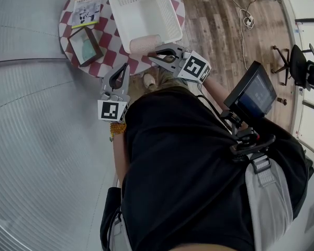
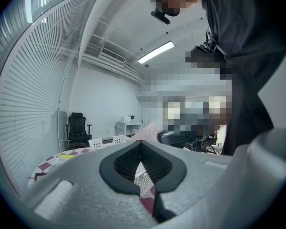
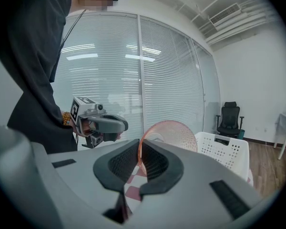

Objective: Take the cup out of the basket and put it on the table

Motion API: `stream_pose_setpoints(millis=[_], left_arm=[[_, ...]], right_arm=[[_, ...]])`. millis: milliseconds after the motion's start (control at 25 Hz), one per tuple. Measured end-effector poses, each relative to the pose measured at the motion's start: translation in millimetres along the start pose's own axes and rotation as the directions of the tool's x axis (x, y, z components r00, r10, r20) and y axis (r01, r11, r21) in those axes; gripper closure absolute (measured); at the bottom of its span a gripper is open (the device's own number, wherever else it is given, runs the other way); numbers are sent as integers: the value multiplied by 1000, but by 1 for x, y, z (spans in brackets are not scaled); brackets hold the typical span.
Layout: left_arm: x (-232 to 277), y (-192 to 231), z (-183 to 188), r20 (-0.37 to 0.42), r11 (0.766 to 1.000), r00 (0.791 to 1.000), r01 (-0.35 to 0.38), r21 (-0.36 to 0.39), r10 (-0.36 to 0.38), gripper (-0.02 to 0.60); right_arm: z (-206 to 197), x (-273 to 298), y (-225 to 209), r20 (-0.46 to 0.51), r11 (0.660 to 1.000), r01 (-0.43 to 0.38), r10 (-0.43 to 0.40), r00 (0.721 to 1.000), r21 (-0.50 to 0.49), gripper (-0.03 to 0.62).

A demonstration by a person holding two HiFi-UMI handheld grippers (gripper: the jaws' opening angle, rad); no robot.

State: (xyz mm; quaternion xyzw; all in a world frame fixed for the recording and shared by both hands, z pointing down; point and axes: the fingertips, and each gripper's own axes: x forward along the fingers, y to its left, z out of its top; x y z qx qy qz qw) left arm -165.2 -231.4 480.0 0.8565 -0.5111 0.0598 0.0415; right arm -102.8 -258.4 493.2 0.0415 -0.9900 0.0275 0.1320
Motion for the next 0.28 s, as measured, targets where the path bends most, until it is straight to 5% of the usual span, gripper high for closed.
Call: stream_pose_setpoints(millis=[280], left_arm=[[-1, 2, 7, 18, 1000, 1000, -9, 0, 9, 577]], right_arm=[[3, 3, -1, -2, 1000, 3, -3, 1000, -1, 569]])
